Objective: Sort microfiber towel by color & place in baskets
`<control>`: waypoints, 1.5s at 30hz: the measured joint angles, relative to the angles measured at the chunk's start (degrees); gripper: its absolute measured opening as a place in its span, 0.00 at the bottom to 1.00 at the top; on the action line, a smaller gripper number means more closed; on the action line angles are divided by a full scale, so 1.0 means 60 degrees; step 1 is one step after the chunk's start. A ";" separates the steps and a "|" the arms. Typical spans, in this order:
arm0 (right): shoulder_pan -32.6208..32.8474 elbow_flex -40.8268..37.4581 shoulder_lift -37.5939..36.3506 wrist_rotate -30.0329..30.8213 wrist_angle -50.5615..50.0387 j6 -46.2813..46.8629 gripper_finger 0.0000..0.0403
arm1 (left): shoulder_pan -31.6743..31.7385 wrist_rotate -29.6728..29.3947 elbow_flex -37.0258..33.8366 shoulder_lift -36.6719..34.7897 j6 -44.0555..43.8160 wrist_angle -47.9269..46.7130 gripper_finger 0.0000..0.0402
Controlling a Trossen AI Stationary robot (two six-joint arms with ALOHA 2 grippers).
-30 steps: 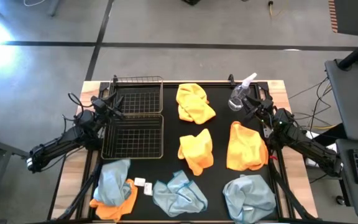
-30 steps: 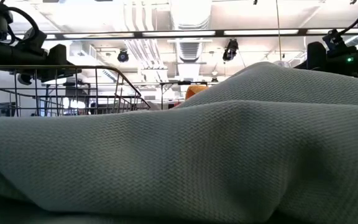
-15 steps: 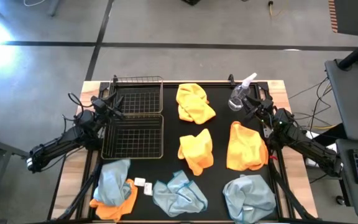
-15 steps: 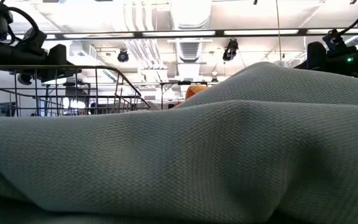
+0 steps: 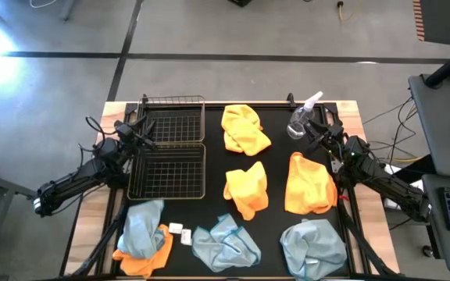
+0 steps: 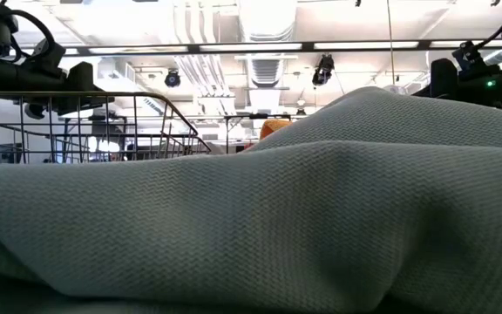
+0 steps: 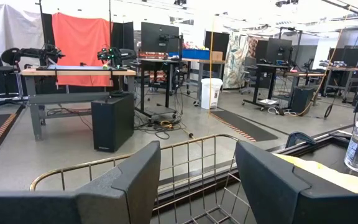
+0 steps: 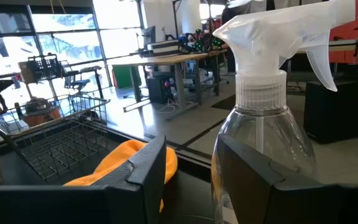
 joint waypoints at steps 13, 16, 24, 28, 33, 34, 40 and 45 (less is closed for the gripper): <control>0.0002 -0.0001 0.0001 0.0000 -0.0003 0.0000 0.35 | 0.0000 0.0000 0.0000 0.0000 0.0000 0.0002 0.48; -0.0002 -0.0001 0.0000 0.0002 0.0000 0.0000 0.35 | 0.0002 0.0000 0.0000 0.0000 0.0001 0.0001 0.48; 0.0001 0.0001 0.0000 -0.0002 -0.0002 0.0000 0.35 | 0.0000 0.0000 0.0000 0.0000 0.0000 0.0000 0.48; 0.0000 0.0000 0.0000 -0.0001 -0.0001 0.0000 0.35 | -0.0001 -0.0003 0.0000 0.0000 -0.0001 -0.0001 0.48; 0.0002 0.0003 -0.0003 -0.0002 0.0000 0.0000 0.35 | -0.0001 0.0000 0.0000 0.0000 0.0000 0.0002 0.48; 0.0002 0.0003 0.0000 0.0002 0.0001 0.0000 0.35 | -0.0001 0.0000 0.0000 0.0000 0.0000 0.0001 0.48; -0.0001 0.0003 -0.0003 -0.0001 0.0009 0.0001 0.35 | -0.0001 0.0000 0.0000 0.0000 0.0001 0.0002 0.48; -0.0001 -0.0001 0.0001 0.0032 0.0421 0.0531 0.35 | -0.0001 0.0000 0.0000 0.0000 -0.0001 0.0002 0.48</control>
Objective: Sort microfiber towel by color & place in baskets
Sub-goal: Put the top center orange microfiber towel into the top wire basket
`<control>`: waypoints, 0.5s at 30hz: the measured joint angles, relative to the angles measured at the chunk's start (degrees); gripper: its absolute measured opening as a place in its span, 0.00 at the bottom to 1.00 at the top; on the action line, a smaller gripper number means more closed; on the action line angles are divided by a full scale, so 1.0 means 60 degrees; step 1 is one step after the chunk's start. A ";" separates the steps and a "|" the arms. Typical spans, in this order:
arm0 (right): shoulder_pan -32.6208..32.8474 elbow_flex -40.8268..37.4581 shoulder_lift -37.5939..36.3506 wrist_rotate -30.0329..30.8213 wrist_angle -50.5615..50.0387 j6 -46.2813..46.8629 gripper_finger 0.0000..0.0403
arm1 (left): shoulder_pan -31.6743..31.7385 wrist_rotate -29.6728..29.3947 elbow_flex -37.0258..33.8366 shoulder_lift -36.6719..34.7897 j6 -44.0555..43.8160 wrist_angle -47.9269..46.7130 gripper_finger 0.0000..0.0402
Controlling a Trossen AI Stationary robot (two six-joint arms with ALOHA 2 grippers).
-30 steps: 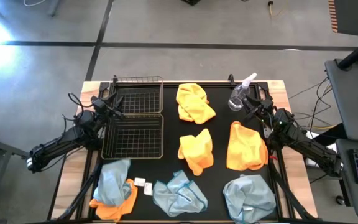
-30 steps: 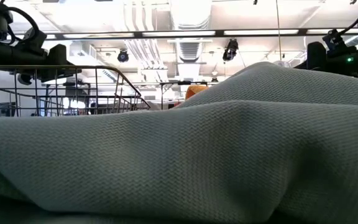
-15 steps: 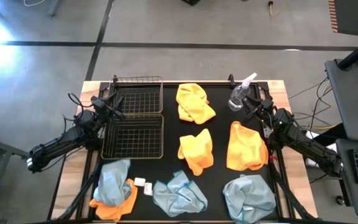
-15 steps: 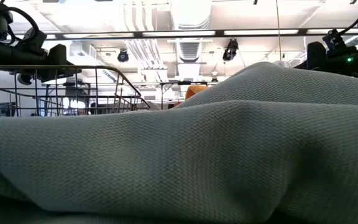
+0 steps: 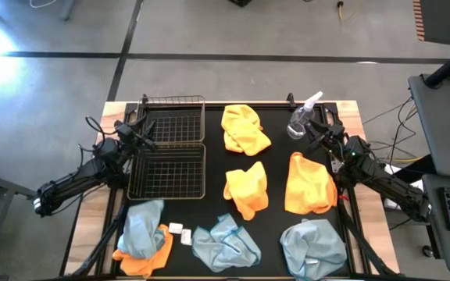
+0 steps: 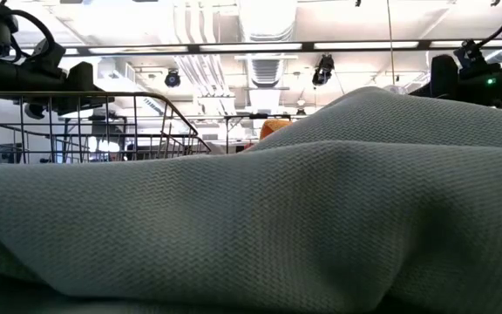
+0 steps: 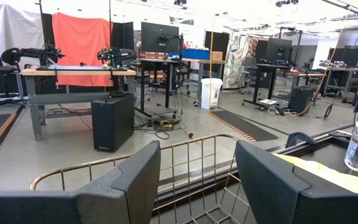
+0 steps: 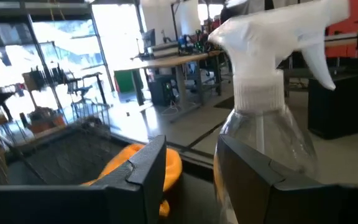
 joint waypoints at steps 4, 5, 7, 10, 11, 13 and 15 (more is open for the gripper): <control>0.0000 0.0000 -0.0006 0.0020 0.0545 -0.0001 0.35 | 0.0003 0.0000 0.0000 0.0000 0.0000 -0.0004 0.48; 0.0001 0.0000 -0.0007 0.0042 0.0699 -0.0006 0.35 | 0.0001 -0.0001 0.0000 0.0000 0.0001 -0.0003 0.48; -0.0001 0.0000 -0.0010 0.0045 0.0906 0.0081 0.35 | 0.0002 0.0000 0.0000 0.0000 0.0000 -0.0002 0.48; -0.0001 0.0000 -0.0007 0.0000 0.1058 0.0312 0.35 | 0.0000 0.0000 0.0000 0.0000 0.0000 -0.0004 0.48; -0.0001 0.0000 -0.0007 0.0000 0.1040 0.0384 0.35 | 0.0000 0.0000 0.0000 0.0000 0.0003 0.0000 0.48; 0.0001 0.0000 -0.0004 -0.0004 0.1025 0.0546 0.35 | 0.0002 0.0000 0.0000 0.0000 0.0000 -0.0002 0.48; -0.0001 0.0000 -0.0004 -0.0007 0.1047 0.0666 0.35 | 0.0004 0.0000 0.0000 0.0000 0.0000 -0.0002 0.48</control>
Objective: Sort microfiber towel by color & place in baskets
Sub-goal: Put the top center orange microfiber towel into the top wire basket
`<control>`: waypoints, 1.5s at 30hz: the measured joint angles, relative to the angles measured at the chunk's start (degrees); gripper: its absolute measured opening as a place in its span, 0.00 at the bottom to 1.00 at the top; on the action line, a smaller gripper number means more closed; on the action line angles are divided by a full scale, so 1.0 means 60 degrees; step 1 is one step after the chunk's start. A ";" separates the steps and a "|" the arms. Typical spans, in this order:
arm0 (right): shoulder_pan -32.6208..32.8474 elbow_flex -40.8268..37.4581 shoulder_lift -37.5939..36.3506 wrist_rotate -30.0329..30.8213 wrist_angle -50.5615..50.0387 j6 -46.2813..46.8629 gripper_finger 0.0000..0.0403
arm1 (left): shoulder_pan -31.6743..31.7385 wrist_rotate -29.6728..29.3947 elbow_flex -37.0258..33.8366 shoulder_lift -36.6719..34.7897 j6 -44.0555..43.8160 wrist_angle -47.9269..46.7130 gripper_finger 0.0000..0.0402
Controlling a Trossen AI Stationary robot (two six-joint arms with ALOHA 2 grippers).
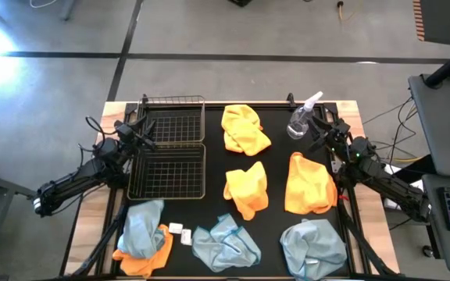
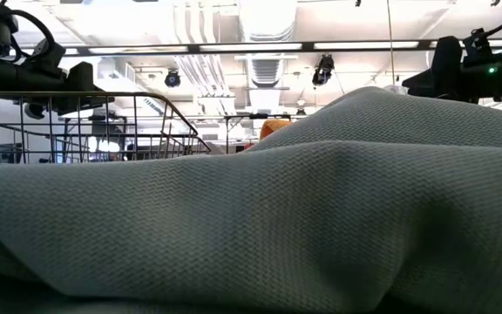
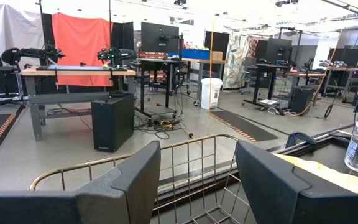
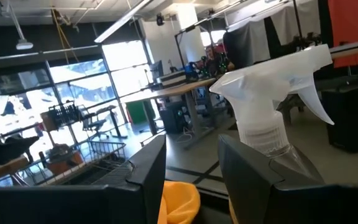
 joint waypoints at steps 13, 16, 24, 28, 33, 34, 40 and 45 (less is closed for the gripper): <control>0.0000 0.0000 0.0004 -0.0019 0.0058 0.0052 0.35 | -0.0004 0.0000 0.0000 0.0000 0.0003 0.0013 0.48; 0.0004 0.0000 0.0000 -0.0033 0.0238 0.0063 0.35 | -0.0001 0.0000 0.0000 0.0000 -0.0033 0.0020 0.48; 0.0004 0.0000 0.0000 -0.0092 0.0215 0.0633 0.35 | -0.0004 0.0110 0.0000 0.0000 -0.0826 -0.0045 0.48; 0.0004 0.0000 0.0000 -0.0092 0.0219 0.0635 0.35 | -0.0004 0.0131 0.0000 0.0000 -0.0678 -0.0049 0.48; 0.0004 0.0000 0.0000 -0.0092 0.0215 0.0737 0.35 | 0.0000 0.0675 0.0000 0.0000 -0.1381 -0.0097 0.48; 0.0004 0.0000 0.0000 -0.0092 0.0218 0.0962 0.35 | -0.0004 0.1004 0.0000 0.0004 -0.1545 -0.0104 0.48; 0.0004 0.0000 0.0000 -0.0099 0.0167 0.1952 0.35 | -0.0007 0.1930 0.0000 0.0104 -0.2545 -0.0070 0.48; 0.0004 0.0000 0.0000 -0.0335 0.0171 0.2331 0.35 | -0.0004 0.1932 0.0000 0.0109 -0.2901 0.0188 0.48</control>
